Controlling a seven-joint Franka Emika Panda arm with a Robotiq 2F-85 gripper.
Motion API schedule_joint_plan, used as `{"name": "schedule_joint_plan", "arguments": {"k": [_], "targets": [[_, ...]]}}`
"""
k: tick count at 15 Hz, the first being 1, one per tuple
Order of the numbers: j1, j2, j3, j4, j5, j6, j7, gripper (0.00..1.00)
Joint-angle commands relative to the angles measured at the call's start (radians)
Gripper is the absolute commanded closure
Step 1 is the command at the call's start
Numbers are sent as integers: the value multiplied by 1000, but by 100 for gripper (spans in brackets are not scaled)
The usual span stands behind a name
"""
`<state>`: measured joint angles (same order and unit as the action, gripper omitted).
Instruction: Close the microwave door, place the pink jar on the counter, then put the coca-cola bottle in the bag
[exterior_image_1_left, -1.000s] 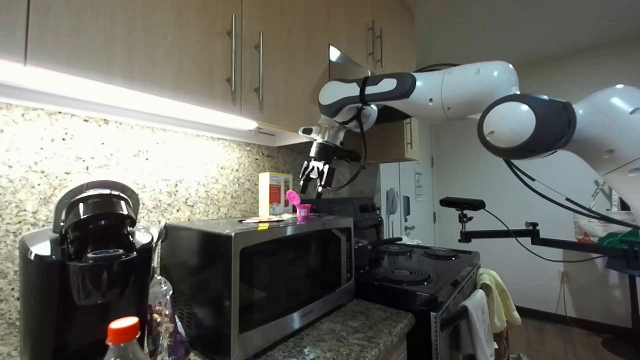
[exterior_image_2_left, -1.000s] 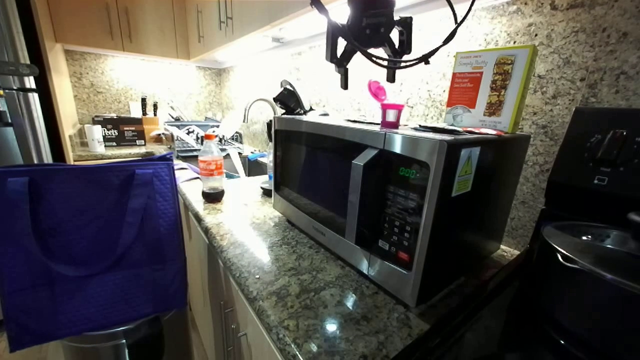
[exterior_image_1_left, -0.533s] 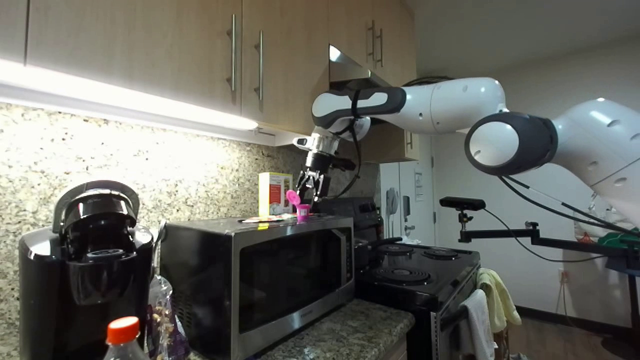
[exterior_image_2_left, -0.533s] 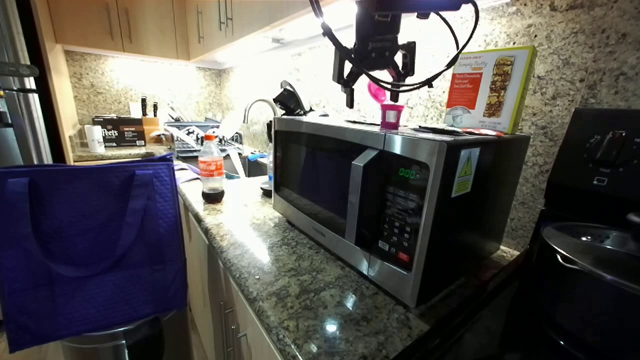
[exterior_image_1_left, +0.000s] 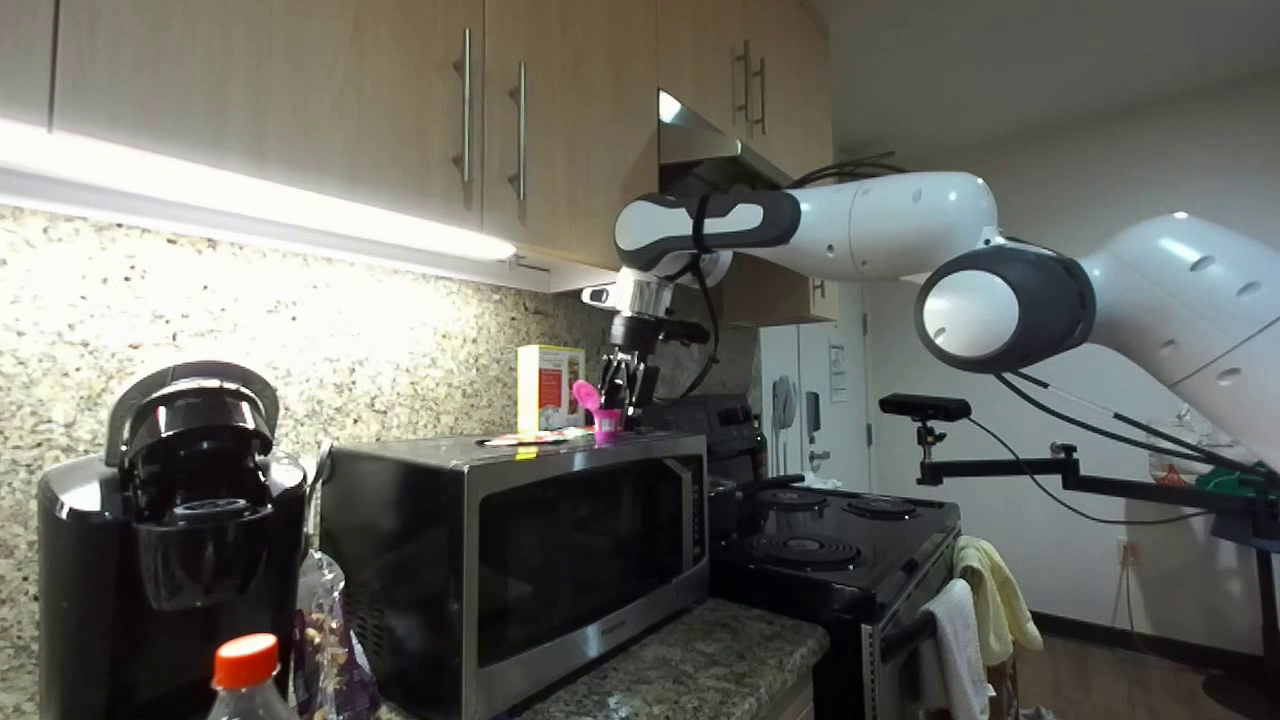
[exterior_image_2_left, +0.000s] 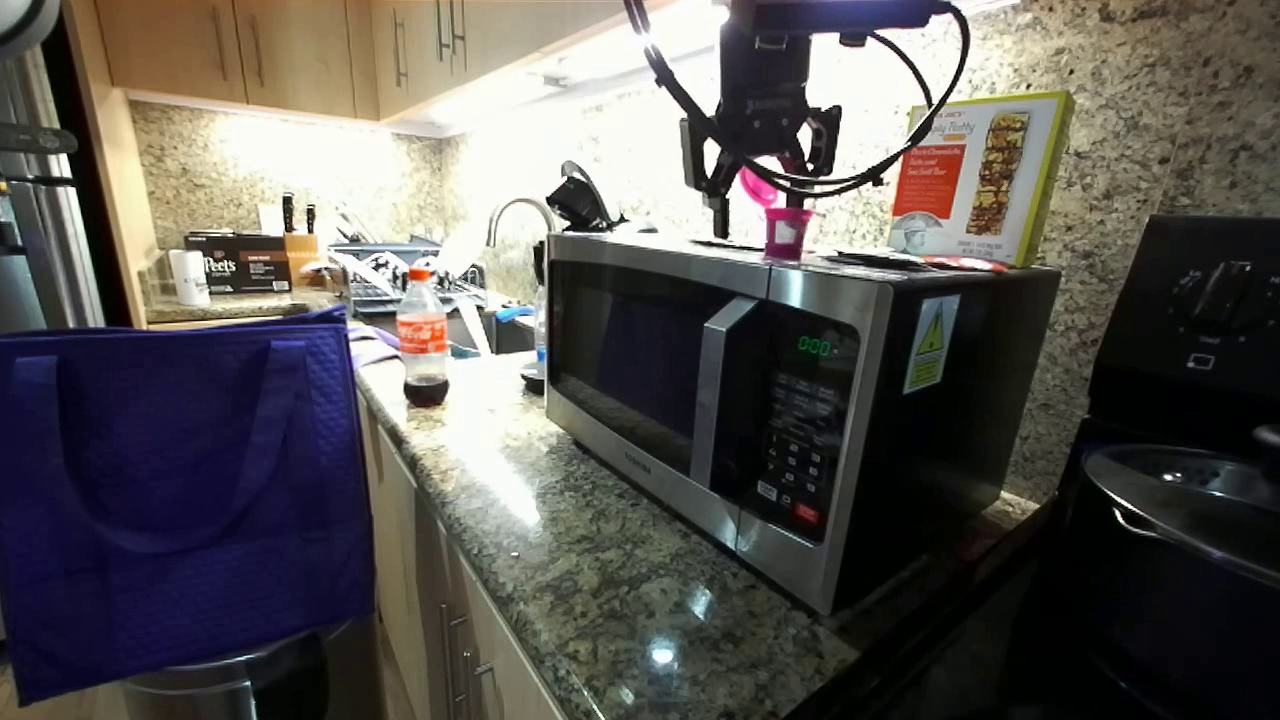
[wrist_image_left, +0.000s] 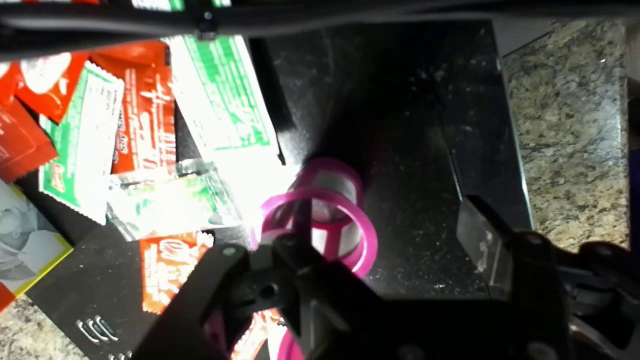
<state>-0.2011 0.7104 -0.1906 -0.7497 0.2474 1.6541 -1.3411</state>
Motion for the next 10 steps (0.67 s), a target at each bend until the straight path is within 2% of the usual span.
{"name": "schedule_joint_plan", "arguments": {"k": [1, 7, 10], "targets": [[5, 40, -12, 76, -21, -41, 28, 53], [11, 43, -18, 85, -14, -51, 33, 93], [9, 32, -12, 84, -5, -62, 22, 99]]}}
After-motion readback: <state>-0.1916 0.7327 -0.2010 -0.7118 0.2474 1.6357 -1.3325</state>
